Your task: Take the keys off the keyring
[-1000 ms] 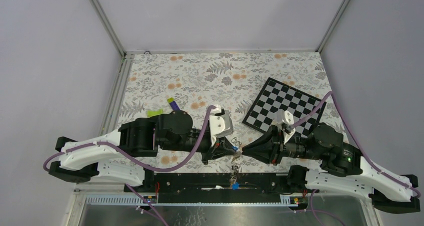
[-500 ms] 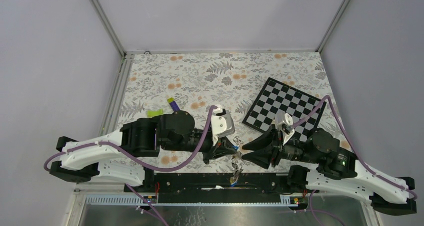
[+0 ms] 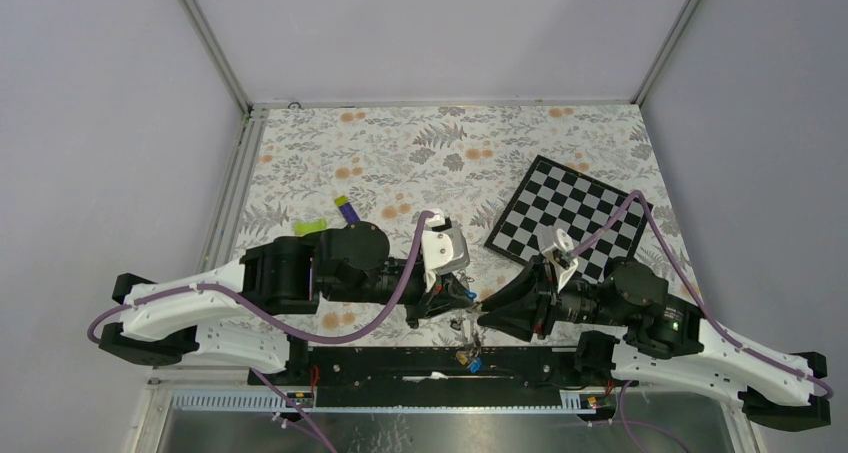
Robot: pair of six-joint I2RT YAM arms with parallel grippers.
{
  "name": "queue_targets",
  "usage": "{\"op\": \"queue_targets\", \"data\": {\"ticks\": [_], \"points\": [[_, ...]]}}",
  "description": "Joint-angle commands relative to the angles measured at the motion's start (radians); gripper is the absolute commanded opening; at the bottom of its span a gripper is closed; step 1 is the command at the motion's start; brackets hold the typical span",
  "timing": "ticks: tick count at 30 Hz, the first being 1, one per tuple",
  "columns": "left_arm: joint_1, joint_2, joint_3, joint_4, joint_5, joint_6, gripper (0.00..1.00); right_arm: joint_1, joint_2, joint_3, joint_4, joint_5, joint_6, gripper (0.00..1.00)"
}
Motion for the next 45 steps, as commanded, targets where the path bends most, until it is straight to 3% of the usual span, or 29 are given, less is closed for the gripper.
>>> {"op": "queue_targets", "data": {"ticks": [1,11,18,28,37,45], "points": [[0.001,-0.016,0.015,0.096,-0.025,-0.006,0.0,0.004,0.01,-0.004,0.072,-0.038,0.022,0.36],[0.001,-0.018,0.014,0.096,-0.039,-0.008,0.0,0.004,0.015,-0.003,0.083,-0.055,0.027,0.12],[0.001,-0.025,0.011,0.096,-0.044,-0.008,0.0,0.005,-0.009,0.039,0.027,-0.017,-0.002,0.02],[0.001,-0.032,-0.012,0.096,-0.024,-0.019,0.0,0.004,-0.036,0.143,-0.079,0.046,-0.046,0.0],[0.001,-0.029,-0.04,0.113,-0.006,-0.031,0.01,0.004,0.056,0.26,-0.146,0.027,0.008,0.0],[0.001,-0.042,-0.043,0.116,-0.006,-0.031,0.08,0.005,0.17,0.445,-0.379,0.027,0.07,0.0]]}}
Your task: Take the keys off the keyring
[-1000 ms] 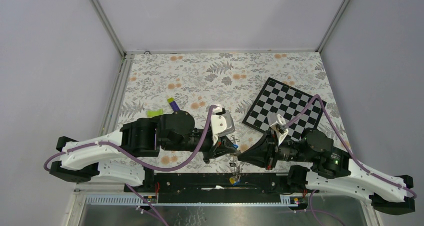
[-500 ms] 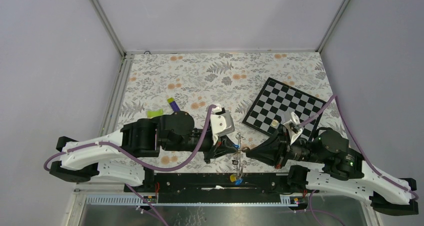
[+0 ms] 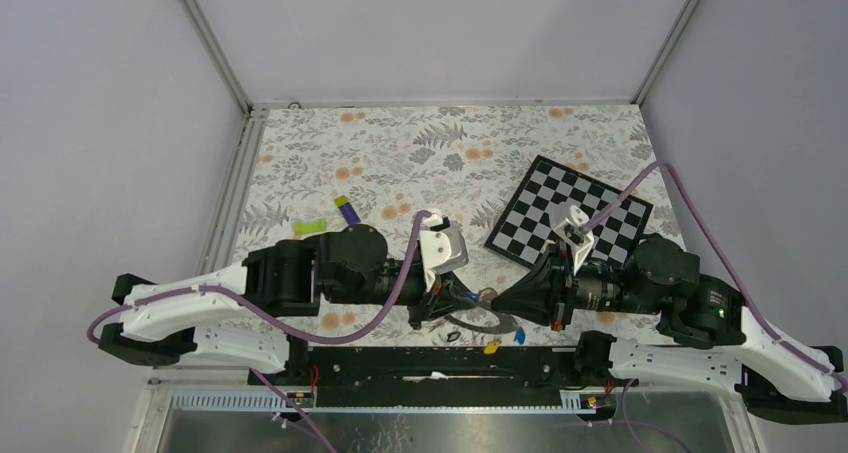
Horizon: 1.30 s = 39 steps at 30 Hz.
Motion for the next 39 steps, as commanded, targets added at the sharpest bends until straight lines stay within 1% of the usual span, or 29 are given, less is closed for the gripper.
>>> {"op": "queue_targets", "data": {"ticks": [1,6,15,23,32,35,39], "points": [[0.001,-0.031,0.004,0.052,-0.003,-0.004,0.1,0.005,0.045,0.126,-0.101,0.001,0.048,0.0],[0.001,-0.042,0.001,0.052,-0.003,-0.008,0.14,0.005,0.077,0.166,-0.194,-0.003,0.063,0.0],[0.001,-0.049,-0.002,0.053,-0.005,-0.021,0.15,0.006,0.098,0.232,-0.291,0.003,0.045,0.0],[0.001,-0.026,-0.003,0.07,0.011,-0.02,0.15,0.005,0.132,0.231,-0.304,-0.017,0.043,0.0],[0.001,-0.029,-0.011,0.088,0.007,-0.018,0.16,0.005,0.156,0.256,-0.334,-0.003,0.026,0.0],[0.001,-0.027,-0.016,0.09,0.002,-0.018,0.19,0.005,0.171,0.272,-0.351,0.011,0.028,0.0],[0.001,-0.033,-0.02,0.09,0.002,-0.018,0.27,0.005,0.184,0.308,-0.377,0.024,0.027,0.0]]}}
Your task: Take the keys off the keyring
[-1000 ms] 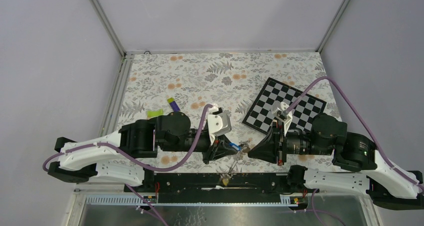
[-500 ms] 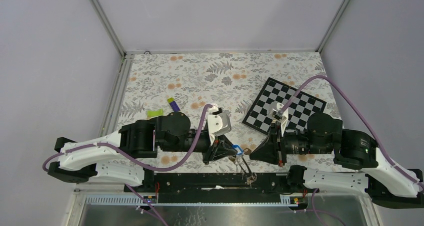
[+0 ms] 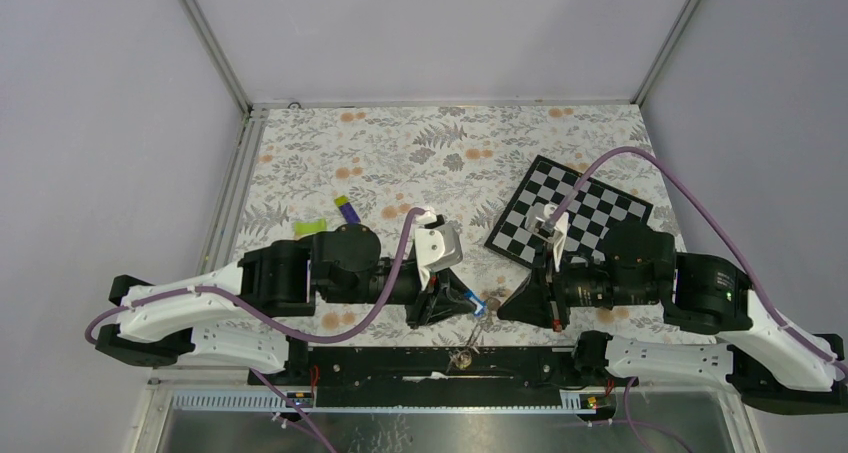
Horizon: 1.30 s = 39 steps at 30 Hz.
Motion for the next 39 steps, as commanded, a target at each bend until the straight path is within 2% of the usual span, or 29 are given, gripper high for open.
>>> {"op": "queue_targets", "data": {"ticks": [1,4,13,15,20,22,26,31,39], "points": [[0.001,-0.015,-0.013,0.072,-0.005,-0.005,0.3,0.004,0.011,0.08,0.007,0.023,-0.01,0.0],[0.001,-0.031,-0.016,0.072,-0.011,-0.003,0.34,0.004,0.022,0.103,-0.015,0.022,-0.013,0.0],[0.001,-0.051,-0.021,0.077,-0.029,-0.003,0.38,0.004,0.067,0.151,-0.073,0.009,-0.02,0.0],[0.001,-0.05,-0.022,0.087,-0.028,0.0,0.43,0.004,0.081,0.163,-0.089,0.009,-0.019,0.0],[0.001,-0.041,-0.02,0.113,-0.006,0.018,0.67,0.004,0.107,0.185,-0.122,0.011,-0.012,0.0],[0.001,-0.032,-0.019,0.118,0.003,0.025,0.73,0.004,0.113,0.19,-0.135,0.017,-0.004,0.0],[0.001,-0.014,-0.012,0.116,0.01,0.035,0.74,0.004,0.137,0.214,-0.178,0.034,0.014,0.0],[0.001,-0.006,-0.013,0.112,0.005,0.04,0.67,0.004,0.158,0.252,-0.229,0.032,0.041,0.0],[0.001,0.013,-0.014,0.128,0.011,0.05,0.65,0.004,0.179,0.253,-0.227,-0.076,0.011,0.0]]}}
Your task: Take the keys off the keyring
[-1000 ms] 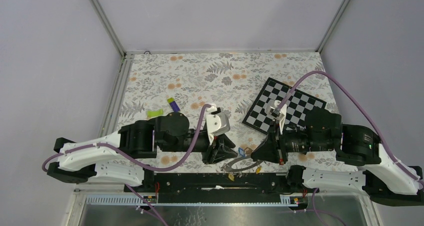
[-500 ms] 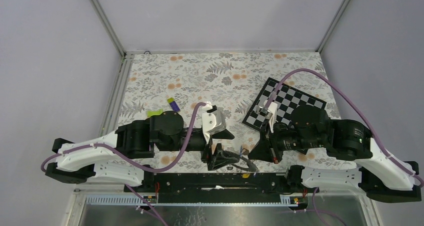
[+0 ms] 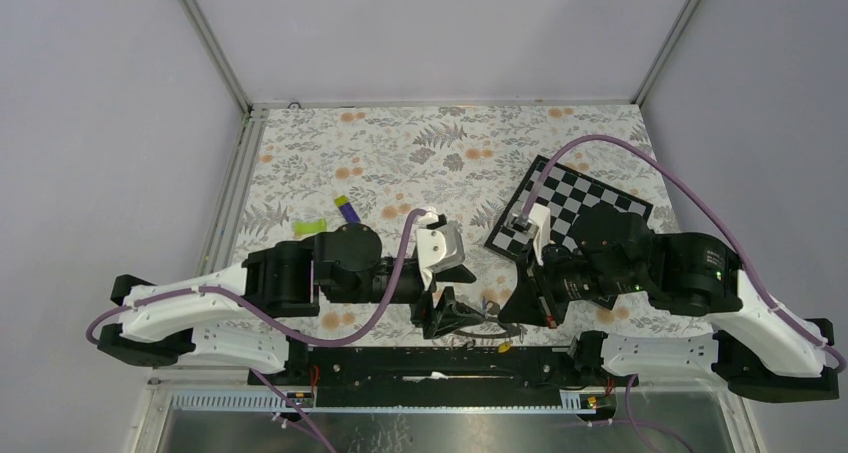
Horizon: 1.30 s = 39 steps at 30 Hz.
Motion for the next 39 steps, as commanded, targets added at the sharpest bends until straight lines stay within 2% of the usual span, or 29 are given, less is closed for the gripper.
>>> {"op": "queue_targets", "data": {"ticks": [1,25,39], "points": [[0.001,0.012,0.005,0.069,0.012,0.018,0.65,0.005,0.018,0.039,0.022,-0.095,-0.018,0.0],[0.001,0.073,0.01,0.063,0.141,0.015,0.57,0.005,0.005,0.042,0.058,-0.112,-0.046,0.0],[0.001,0.08,0.019,0.057,0.133,0.015,0.36,0.005,-0.006,0.026,0.067,-0.117,-0.045,0.0]]}}
